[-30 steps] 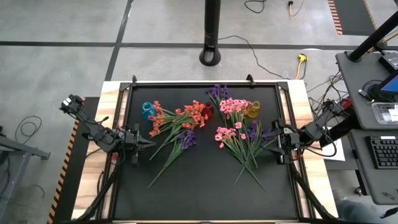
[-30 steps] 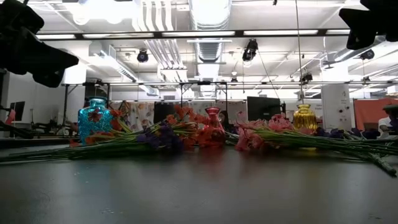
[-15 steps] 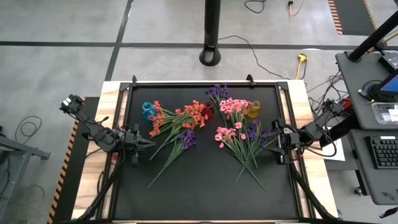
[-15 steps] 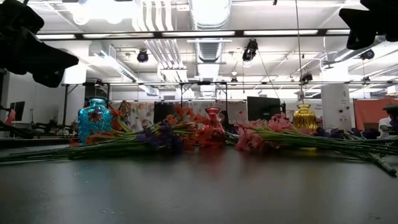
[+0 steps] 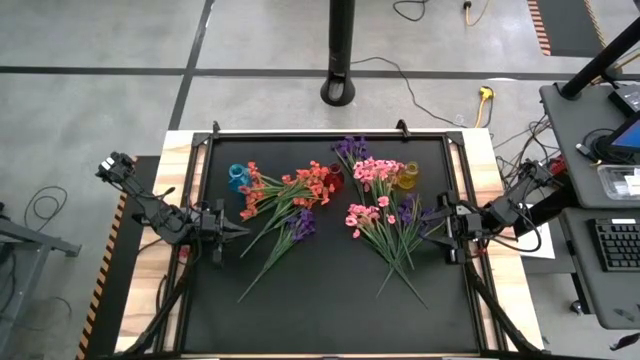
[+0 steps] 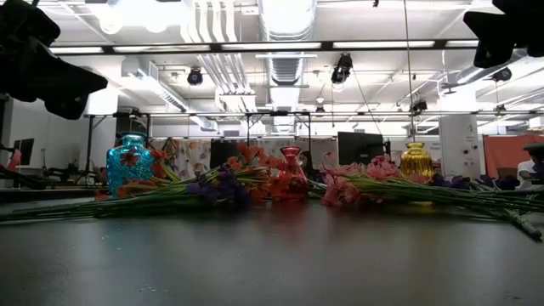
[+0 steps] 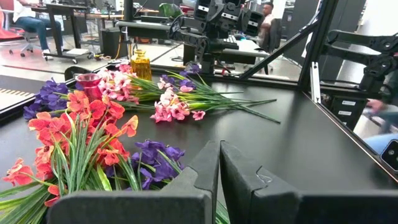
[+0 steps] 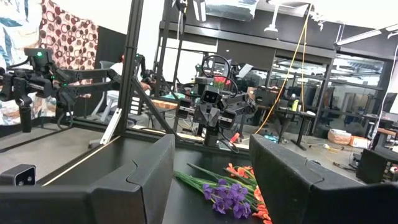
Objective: Sort flowers into vase by color
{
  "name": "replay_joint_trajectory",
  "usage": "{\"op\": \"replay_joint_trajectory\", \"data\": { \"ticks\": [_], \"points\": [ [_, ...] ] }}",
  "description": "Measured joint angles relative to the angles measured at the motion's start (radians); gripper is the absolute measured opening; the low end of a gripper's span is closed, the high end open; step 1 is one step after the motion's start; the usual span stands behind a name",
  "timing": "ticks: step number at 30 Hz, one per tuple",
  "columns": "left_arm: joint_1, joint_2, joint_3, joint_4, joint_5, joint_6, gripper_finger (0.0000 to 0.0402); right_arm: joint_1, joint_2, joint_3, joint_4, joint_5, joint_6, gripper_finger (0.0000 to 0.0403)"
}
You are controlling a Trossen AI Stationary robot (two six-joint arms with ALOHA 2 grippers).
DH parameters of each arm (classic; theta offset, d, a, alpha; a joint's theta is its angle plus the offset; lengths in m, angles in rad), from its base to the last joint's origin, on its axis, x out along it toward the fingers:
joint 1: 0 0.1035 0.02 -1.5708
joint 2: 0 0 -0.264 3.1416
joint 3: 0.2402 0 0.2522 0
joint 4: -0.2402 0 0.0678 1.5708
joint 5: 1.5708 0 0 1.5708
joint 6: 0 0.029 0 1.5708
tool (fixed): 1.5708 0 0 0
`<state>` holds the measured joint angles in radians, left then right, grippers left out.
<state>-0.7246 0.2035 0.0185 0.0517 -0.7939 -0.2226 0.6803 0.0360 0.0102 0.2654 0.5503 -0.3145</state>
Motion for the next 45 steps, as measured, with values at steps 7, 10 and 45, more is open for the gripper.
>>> {"op": "replay_joint_trajectory", "data": {
  "ticks": [7,10,45],
  "points": [
    [0.000,0.000,0.000,0.000,0.000,0.000,0.0000,0.000,0.000,0.000,0.000,0.000,0.000,0.0201],
    [0.000,0.000,0.000,0.000,0.000,0.000,0.0000,0.000,0.000,0.000,0.000,0.000,0.000,0.0201],
    [0.000,0.000,0.000,0.116,-0.004,0.294,0.0000,0.000,0.000,0.000,0.001,0.000,0.026,0.0201]
  ]
}}
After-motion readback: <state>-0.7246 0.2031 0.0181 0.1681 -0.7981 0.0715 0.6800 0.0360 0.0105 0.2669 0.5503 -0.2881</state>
